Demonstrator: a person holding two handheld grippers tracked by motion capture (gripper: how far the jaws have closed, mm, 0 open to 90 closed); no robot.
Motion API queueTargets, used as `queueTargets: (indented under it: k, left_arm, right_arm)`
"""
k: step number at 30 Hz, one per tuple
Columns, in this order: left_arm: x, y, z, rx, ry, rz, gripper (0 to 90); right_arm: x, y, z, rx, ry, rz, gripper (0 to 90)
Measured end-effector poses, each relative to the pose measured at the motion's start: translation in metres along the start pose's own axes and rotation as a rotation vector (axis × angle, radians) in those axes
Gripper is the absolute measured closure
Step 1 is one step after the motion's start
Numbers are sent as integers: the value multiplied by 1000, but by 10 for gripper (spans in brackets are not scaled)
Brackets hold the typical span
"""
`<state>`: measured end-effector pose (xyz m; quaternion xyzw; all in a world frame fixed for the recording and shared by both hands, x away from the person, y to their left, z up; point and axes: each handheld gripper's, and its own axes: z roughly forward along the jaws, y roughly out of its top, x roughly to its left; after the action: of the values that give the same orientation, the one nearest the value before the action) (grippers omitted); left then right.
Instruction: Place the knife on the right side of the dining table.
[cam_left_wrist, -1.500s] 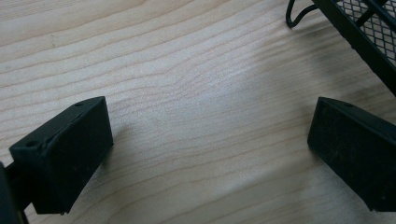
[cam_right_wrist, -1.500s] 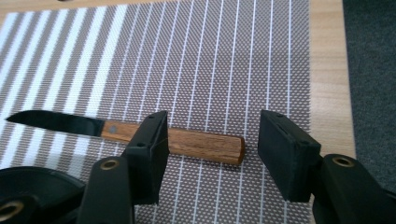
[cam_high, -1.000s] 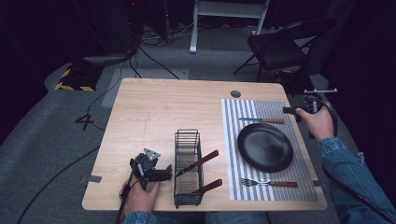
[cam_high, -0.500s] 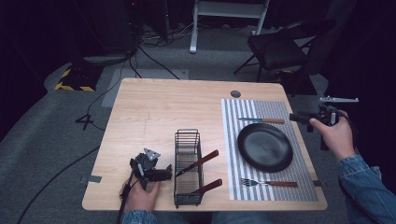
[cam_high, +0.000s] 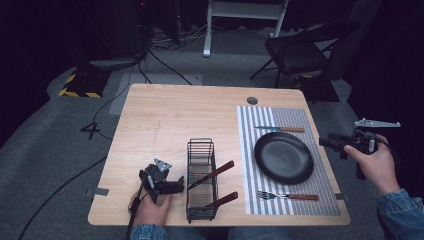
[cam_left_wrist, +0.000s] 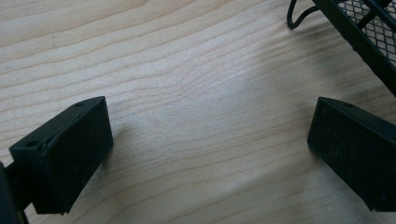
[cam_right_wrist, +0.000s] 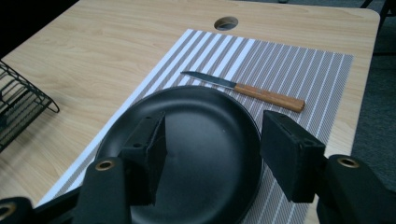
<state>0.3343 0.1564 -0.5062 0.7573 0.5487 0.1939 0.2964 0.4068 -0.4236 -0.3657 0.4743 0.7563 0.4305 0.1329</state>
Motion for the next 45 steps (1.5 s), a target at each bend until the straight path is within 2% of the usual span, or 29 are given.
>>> queueTargets:
  k: [3,8,12,21,30,32,37,41,45]
  left_arm:
    - [0,0,0,-1,0,-3,1]
    - [0,1,1,2,-2,2,1]
    - [0,1,1,2,-4,5,1]
    - [0,2,1,4,-1,0,1]
    - [0,2,1,4,-1,0,1]
    - [0,2,1,4,0,0,1]
    - [-1,2,2,2,0,-3,1]
    - [0,2,1,5,0,0,1]
    - [-1,2,2,3,0,-3,1]
  right_arm:
    - [1,-8,-4,12,-9,-10,410]
    - [1,-26,-2,36,-75,-51,408]
    - [2,-44,3,40,-84,-59,406]
    - [-3,-83,14,43,-72,-86,391]
    - [-8,-119,25,6,-80,-119,397]
    - [-8,-126,28,2,-82,-110,396]
    - [-7,-136,36,20,-99,-137,405]
    - [-8,-140,37,6,-111,-140,397]
    - [-7,-144,39,47,-94,-154,376]
